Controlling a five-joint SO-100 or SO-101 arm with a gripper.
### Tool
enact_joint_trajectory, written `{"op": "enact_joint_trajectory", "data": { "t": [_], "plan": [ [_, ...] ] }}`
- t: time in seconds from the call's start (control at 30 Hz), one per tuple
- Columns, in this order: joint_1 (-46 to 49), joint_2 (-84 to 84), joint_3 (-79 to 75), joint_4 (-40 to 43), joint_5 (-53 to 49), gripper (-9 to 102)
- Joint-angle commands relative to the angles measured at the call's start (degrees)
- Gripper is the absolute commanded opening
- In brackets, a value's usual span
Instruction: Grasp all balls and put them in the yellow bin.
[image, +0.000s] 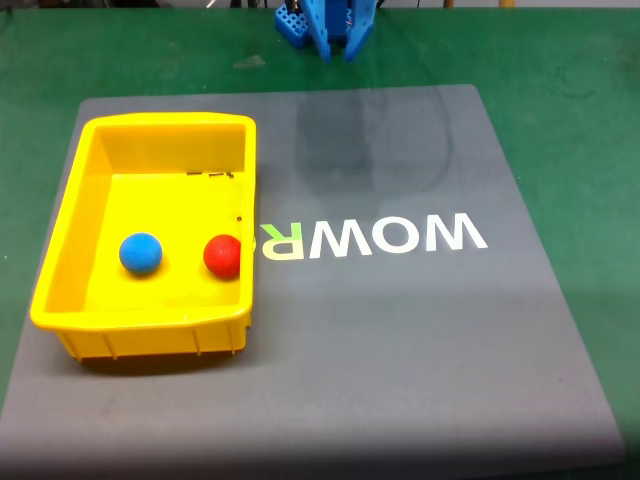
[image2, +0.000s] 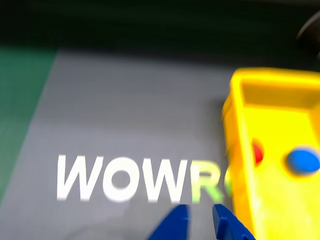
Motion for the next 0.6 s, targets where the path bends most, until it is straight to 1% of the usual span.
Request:
{"op": "enact_joint_trajectory", "data": {
  "t": [0.0,0.27,0.4,0.57],
  "plan": [
    [-1.67,9.23,11.87,-0.44,-1.05,0],
    [-3.34,27.77,31.55,0.79,-3.43,0],
    [-2.72,34.45,36.21,7.12,-3.25,0],
    [-0.97,45.0,45.26,11.25,-4.83,0]
  ]
}}
